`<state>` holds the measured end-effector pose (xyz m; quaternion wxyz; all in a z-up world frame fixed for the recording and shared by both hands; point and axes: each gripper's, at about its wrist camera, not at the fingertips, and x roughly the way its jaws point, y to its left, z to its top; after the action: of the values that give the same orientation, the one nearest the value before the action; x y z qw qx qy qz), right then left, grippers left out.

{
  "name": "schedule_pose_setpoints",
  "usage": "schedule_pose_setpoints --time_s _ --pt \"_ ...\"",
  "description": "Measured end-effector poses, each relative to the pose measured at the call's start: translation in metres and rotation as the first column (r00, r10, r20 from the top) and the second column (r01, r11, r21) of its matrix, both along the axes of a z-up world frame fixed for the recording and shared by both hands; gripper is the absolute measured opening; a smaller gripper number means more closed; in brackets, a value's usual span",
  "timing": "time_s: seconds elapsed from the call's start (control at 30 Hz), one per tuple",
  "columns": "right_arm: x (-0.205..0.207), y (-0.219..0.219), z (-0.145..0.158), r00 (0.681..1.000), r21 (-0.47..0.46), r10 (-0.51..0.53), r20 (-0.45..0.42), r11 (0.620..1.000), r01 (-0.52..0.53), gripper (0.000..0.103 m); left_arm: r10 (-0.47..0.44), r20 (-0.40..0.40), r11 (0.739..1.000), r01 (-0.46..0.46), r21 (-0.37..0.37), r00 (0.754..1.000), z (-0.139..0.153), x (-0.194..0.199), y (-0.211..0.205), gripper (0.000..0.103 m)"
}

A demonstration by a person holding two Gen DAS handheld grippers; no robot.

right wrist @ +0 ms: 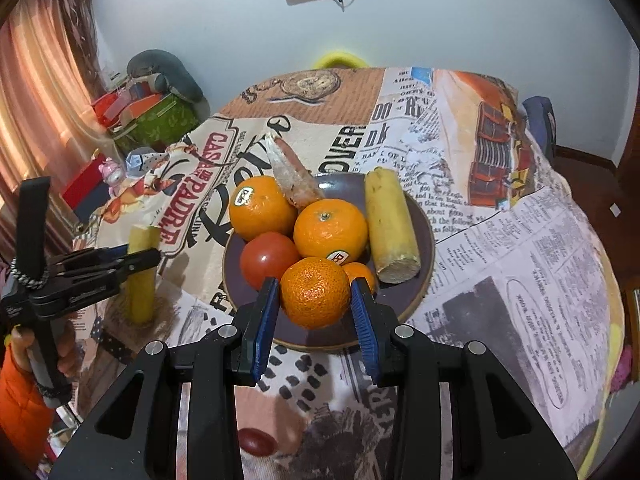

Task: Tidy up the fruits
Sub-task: 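Grasp the corn cob with the left gripper while the right grasps the small orange, then carry the corn and orange onto the plate and open both grippers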

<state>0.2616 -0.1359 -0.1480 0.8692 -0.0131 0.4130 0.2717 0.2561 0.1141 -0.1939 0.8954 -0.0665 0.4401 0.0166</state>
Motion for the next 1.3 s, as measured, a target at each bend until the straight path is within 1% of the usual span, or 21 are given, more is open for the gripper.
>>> schedule_pose_setpoints --time_s 0.17,0.33,0.5,0.67,0.97,1.3 --pt "-0.01 -0.01 0.015 0.999 0.003 -0.014 0.031 1.0 0.014 0.034 -0.053 0.065 0.999 0.053 0.002 0.997 0.032 -0.023 -0.019 0.035" --pt "-0.019 -0.019 0.027 0.998 0.008 -0.026 0.058 1.0 0.026 0.034 -0.101 0.125 0.995 0.097 0.036 0.987 0.058 -0.036 -0.044 0.034" --pt "-0.023 -0.03 0.033 0.997 0.021 -0.038 0.072 0.999 0.037 0.034 -0.141 0.145 0.99 0.138 0.03 0.979 0.069 -0.037 -0.065 0.034" --pt "-0.023 -0.04 0.034 0.996 0.031 -0.047 0.078 0.999 0.045 0.034 -0.175 0.136 0.984 0.176 0.006 0.975 0.068 -0.029 -0.085 0.034" --pt "-0.009 -0.055 0.026 0.995 0.051 -0.068 0.068 0.997 0.064 0.034 -0.234 0.106 0.971 0.237 -0.015 0.967 0.055 -0.008 -0.118 0.034" --pt "0.003 -0.056 0.01 0.998 0.063 -0.058 0.034 0.996 0.056 0.034 -0.246 0.078 0.967 0.25 -0.047 0.966 0.039 0.021 -0.136 0.034"
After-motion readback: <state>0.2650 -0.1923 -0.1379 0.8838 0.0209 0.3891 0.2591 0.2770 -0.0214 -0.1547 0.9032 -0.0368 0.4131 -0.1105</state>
